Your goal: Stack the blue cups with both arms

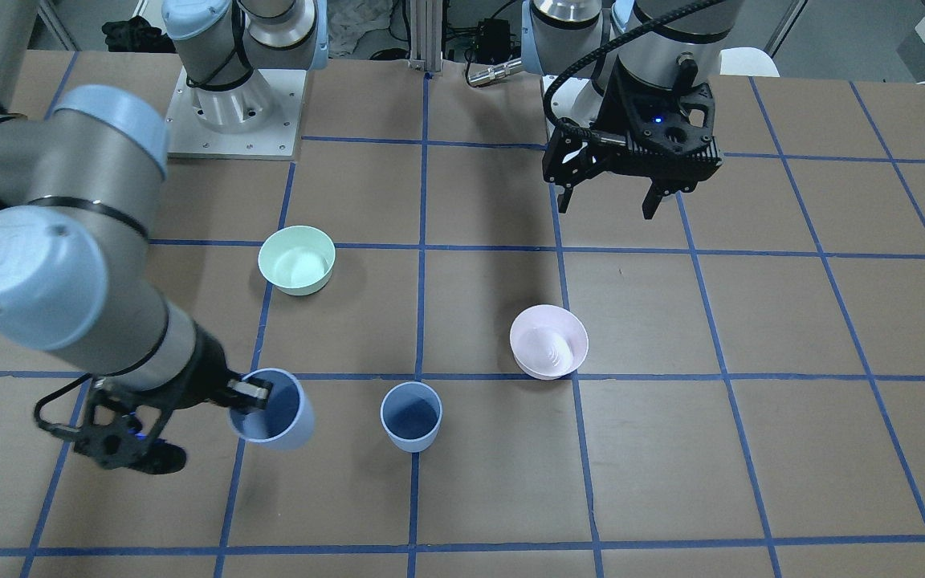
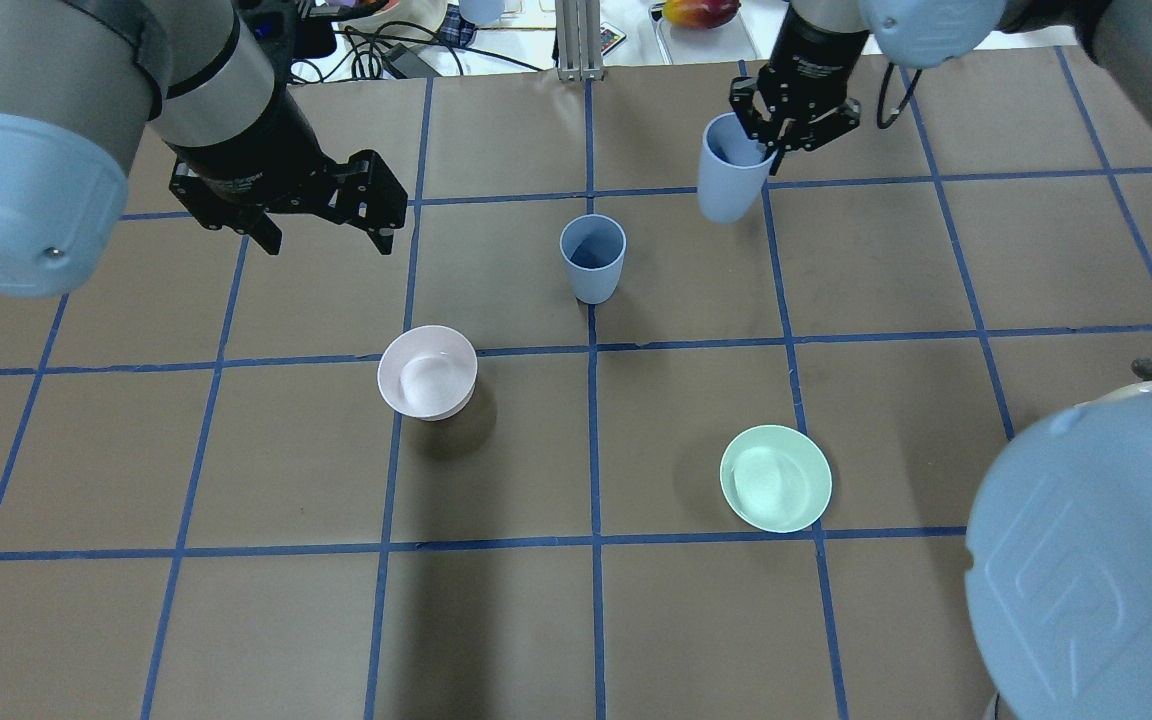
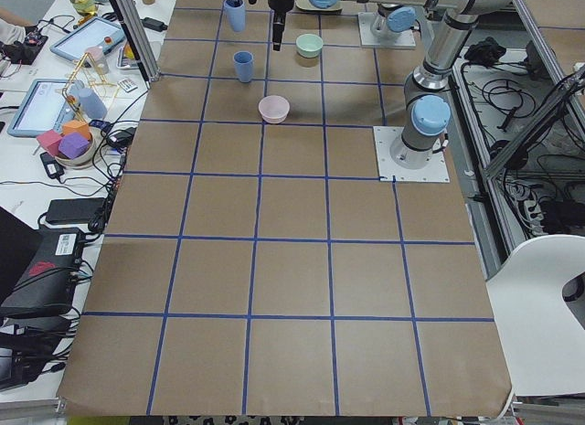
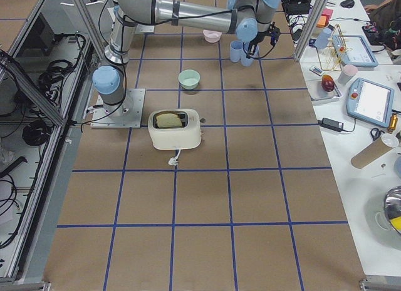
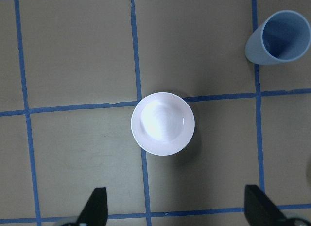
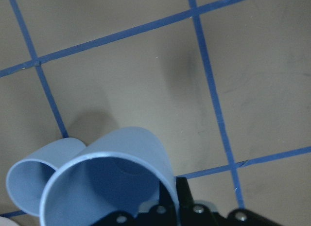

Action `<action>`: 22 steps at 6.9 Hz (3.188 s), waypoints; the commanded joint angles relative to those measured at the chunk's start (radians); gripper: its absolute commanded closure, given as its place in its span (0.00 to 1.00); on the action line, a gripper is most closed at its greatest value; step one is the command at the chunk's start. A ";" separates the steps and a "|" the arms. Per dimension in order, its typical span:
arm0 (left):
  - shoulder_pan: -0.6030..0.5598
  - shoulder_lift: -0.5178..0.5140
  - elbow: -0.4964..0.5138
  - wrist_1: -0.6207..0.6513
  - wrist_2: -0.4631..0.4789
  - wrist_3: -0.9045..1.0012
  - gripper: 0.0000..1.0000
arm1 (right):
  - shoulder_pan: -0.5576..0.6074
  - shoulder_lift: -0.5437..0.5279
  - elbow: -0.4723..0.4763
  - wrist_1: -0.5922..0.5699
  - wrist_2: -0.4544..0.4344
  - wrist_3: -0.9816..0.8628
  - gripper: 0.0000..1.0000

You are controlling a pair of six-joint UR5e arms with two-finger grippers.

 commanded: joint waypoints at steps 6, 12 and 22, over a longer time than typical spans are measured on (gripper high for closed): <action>0.010 -0.018 0.051 -0.032 0.005 -0.003 0.00 | 0.186 0.032 0.005 -0.012 0.029 0.259 1.00; 0.010 -0.009 0.040 -0.027 0.005 -0.003 0.00 | 0.180 0.043 -0.005 -0.057 0.018 0.262 1.00; 0.010 -0.003 0.040 -0.039 0.005 -0.003 0.00 | 0.051 -0.038 0.014 -0.040 -0.028 0.031 0.00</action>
